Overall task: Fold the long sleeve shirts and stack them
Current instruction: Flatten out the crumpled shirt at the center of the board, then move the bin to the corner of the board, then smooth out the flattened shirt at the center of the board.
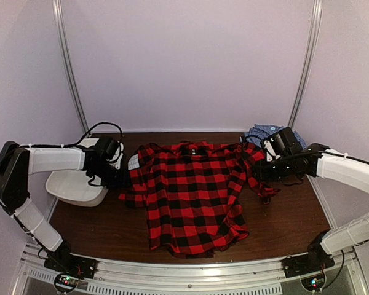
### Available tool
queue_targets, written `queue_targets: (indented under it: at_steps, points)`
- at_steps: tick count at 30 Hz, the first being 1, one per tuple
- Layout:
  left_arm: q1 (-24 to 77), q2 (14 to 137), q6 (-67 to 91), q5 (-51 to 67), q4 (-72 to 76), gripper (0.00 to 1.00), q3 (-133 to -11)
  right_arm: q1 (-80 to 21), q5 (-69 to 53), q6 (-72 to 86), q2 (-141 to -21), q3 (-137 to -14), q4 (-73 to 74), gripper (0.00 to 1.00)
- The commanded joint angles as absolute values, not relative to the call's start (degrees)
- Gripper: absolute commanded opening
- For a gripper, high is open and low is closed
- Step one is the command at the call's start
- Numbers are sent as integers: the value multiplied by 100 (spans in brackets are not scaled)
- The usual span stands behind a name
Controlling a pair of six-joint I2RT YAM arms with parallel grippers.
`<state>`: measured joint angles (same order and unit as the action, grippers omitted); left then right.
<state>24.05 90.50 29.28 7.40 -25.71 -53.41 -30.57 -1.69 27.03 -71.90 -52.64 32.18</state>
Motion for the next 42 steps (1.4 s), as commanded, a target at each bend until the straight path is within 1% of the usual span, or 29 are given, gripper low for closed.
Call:
queue_targets:
  at_steps: [1, 4, 7, 12, 14, 18, 22, 27, 31, 34, 39, 42]
  points:
    - [2297, 9605, 2923, 85, -2541, 48, -5969, -3225, -105, 2640, -7254, -5517, 3046, 48]
    - [2152, 9944, 2869, -224, -2598, 48, -6317, -3411, -223, 2621, -7380, -5624, 2881, 47]
    - [1917, 10295, 2779, -253, -2643, 47, -6551, -3627, -345, 2598, -7647, -5712, 2729, 47]
    - [1723, 10530, 2623, -285, -2662, 46, -6892, -3978, -516, 2575, -8190, -5863, 2486, 43]
    - [1727, 10584, 2548, -237, -2738, 46, -7107, -4050, -673, 2579, -8444, -5951, 2354, 40]
    - [1812, 10548, 2423, 86, -2757, 46, -7404, -4225, -878, 2546, -8906, -6158, 2249, 39]
    - [2215, 10319, 2437, 397, -2906, 46, -7573, -4368, -957, 2523, -9159, -6208, 2299, 39]
    - [2776, 10002, 2674, 933, -2915, 44, -7252, -4424, -1102, 2539, -9176, -6049, 2240, 39]
    - [3230, 9864, 2955, 1473, -2544, 41, -6751, -4449, -1222, 2557, -9277, -5961, 2181, 39]
    - [3495, 9885, 3168, 1595, -2289, 40, -6433, -4448, -1170, 2540, -9354, -5968, 2221, 39]
    - [3675, 10010, 3493, 1972, -1667, 38, -5870, -4428, -1055, 2570, -9482, -5979, 2152, 39]
    - [3731, 10186, 3545, 2009, -1556, 38, -5676, -4430, -1083, 2584, -9601, -5970, 2127, 39]
